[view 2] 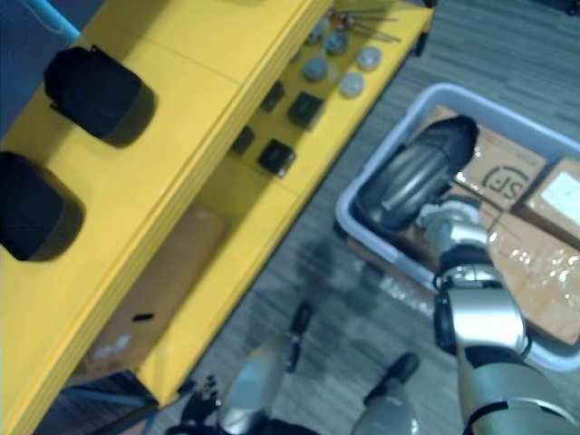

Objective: Walk over and take plastic housings, then place them on the shelf

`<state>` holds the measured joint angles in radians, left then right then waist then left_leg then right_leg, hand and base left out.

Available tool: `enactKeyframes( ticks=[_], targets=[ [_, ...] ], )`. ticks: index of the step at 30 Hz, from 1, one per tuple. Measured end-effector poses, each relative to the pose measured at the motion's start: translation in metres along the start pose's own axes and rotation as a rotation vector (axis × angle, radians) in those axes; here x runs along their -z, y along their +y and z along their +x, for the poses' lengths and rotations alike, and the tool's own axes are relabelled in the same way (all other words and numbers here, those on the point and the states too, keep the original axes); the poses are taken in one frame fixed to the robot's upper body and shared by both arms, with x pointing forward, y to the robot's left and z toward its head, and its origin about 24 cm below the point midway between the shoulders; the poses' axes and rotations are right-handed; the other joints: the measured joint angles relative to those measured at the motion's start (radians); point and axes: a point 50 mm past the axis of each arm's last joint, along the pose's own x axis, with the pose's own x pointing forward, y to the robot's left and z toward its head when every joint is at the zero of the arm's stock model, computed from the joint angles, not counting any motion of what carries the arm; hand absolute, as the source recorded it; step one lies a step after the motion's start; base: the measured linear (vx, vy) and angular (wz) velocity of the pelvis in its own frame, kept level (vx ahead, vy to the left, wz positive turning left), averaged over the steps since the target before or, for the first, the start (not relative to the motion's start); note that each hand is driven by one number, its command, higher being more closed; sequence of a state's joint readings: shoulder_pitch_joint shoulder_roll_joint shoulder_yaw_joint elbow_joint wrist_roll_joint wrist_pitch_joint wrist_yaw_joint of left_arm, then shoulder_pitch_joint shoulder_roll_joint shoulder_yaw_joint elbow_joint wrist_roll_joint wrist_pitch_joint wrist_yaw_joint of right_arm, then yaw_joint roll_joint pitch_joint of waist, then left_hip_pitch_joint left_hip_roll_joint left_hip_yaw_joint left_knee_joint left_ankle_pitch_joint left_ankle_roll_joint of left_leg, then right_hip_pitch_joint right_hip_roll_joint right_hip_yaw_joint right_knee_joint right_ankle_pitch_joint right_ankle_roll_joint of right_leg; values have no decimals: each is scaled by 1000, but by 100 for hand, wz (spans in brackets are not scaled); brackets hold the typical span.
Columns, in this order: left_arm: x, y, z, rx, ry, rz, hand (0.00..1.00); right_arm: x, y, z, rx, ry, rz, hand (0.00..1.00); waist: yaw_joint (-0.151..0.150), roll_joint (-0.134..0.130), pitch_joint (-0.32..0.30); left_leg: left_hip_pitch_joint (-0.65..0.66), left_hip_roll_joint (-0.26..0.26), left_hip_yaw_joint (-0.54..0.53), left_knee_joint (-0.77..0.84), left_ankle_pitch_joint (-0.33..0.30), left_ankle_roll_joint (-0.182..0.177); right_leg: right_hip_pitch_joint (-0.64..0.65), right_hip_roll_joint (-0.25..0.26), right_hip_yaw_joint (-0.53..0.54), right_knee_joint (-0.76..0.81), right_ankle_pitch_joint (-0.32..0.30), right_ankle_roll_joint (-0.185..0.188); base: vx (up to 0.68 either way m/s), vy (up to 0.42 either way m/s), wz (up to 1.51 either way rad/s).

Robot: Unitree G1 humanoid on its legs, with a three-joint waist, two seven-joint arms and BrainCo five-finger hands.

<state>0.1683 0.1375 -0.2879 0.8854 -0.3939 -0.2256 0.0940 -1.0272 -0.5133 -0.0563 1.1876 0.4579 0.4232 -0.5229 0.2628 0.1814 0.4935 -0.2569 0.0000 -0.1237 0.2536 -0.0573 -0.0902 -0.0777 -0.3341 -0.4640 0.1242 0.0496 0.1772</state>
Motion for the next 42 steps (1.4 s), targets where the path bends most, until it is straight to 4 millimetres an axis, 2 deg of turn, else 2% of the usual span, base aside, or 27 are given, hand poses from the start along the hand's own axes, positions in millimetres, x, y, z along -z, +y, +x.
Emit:
enactKeyframes(
  ticks=[3,6,10,12,15,20,24,26,27,29,33,35,36,37,38,40,42],
  targets=[
    [0,-2,0,4,5,-3,0,-5,-1,-1,-15,33,4,100,3,7,-1,-10,1,-1,1,1,-1,-19,-4,0,21,-6,2,0,-4,1],
    [0,-3,1,7,4,-4,0,-13,-5,-3,-1,41,-77,100,4,15,0,-10,-3,-3,1,1,-1,-27,-14,-1,43,-18,5,-1,-2,4],
    [-2,-6,1,19,-2,-4,0,-21,-24,1,73,36,-164,100,6,40,-3,-16,-20,-12,13,-1,2,-30,-34,-8,64,-38,6,-38,16,11],
    [-4,-6,1,22,-6,-2,0,-25,-34,3,88,29,-153,100,2,42,-5,-33,-23,-28,29,-4,5,-29,-34,-25,65,-38,6,-45,12,21],
    [-8,-7,1,32,-25,1,0,-31,-57,8,165,-12,-178,100,14,40,-3,-45,-26,-36,39,-4,5,-27,-34,-36,66,-38,6,-36,6,11],
    [-10,-5,-3,28,-50,-28,0,-34,-76,16,228,-154,-229,100,3,30,4,-59,-21,-32,72,-22,9,-29,-25,-30,61,-32,13,-24,1,-5],
    [-14,2,-8,-8,-85,-94,0,-43,-90,16,291,-336,-368,100,-20,-6,28,-56,-2,-21,76,-29,4,-28,-5,-20,51,-21,10,14,-25,-13],
    [-19,6,-11,-50,-121,-118,0,-47,-88,13,292,-446,-433,100,-26,-26,41,-39,14,-1,74,-36,1,-26,6,2,48,-20,9,22,-35,-30],
    [-25,7,-13,-78,-162,-114,0,-47,-87,11,287,-513,-477,100,-36,-32,44,-22,20,5,72,-39,2,-16,9,3,48,-20,8,27,-29,-31],
    [-38,10,-17,-146,-242,16,0,-42,-82,8,275,-583,-526,100,-57,-40,43,-2,26,15,67,-39,2,-3,13,6,47,-20,7,13,-28,-22],
    [-56,24,-28,-272,-341,264,0,-4,-62,5,232,-631,-598,100,-77,-93,39,37,61,52,42,-46,-6,11,46,36,19,-9,-10,10,-28,-29],
    [-92,30,-34,-327,-490,265,0,19,-54,5,220,-613,-606,100,-85,-123,29,47,73,59,28,-43,-11,11,59,45,13,-9,-17,-17,-46,-16],
    [-115,25,-38,-329,-586,247,0,26,-50,4,213,-614,-619,100,-86,-132,22,48,78,64,28,-42,-12,11,65,50,6,-6,-21,-40,-33,-17],
    [-146,16,-41,-312,-715,242,0,32,-43,2,198,-620,-624,100,-88,-141,5,48,84,74,22,-39,-16,9,71,56,-9,4,-26,-36,-18,-21],
    [-166,9,-42,-295,-789,239,0,35,-38,0,187,-628,-631,100,-93,-148,-10,49,86,79,15,-36,-20,9,75,59,-23,13,-27,-28,-9,-18],
    [-191,-1,-47,-261,-889,226,0,35,-28,-5,180,-678,-658,100,-118,-159,-36,51,87,87,7,-33,-20,9,78,67,-41,27,-28,-11,4,-14],
    [-198,-5,-49,-246,-918,215,0,32,-26,-7,193,-707,-653,100,-118,-161,-41,67,91,111,-3,-31,-20,9,81,89,-56,38,-28,12,12,-27]
  ],
)
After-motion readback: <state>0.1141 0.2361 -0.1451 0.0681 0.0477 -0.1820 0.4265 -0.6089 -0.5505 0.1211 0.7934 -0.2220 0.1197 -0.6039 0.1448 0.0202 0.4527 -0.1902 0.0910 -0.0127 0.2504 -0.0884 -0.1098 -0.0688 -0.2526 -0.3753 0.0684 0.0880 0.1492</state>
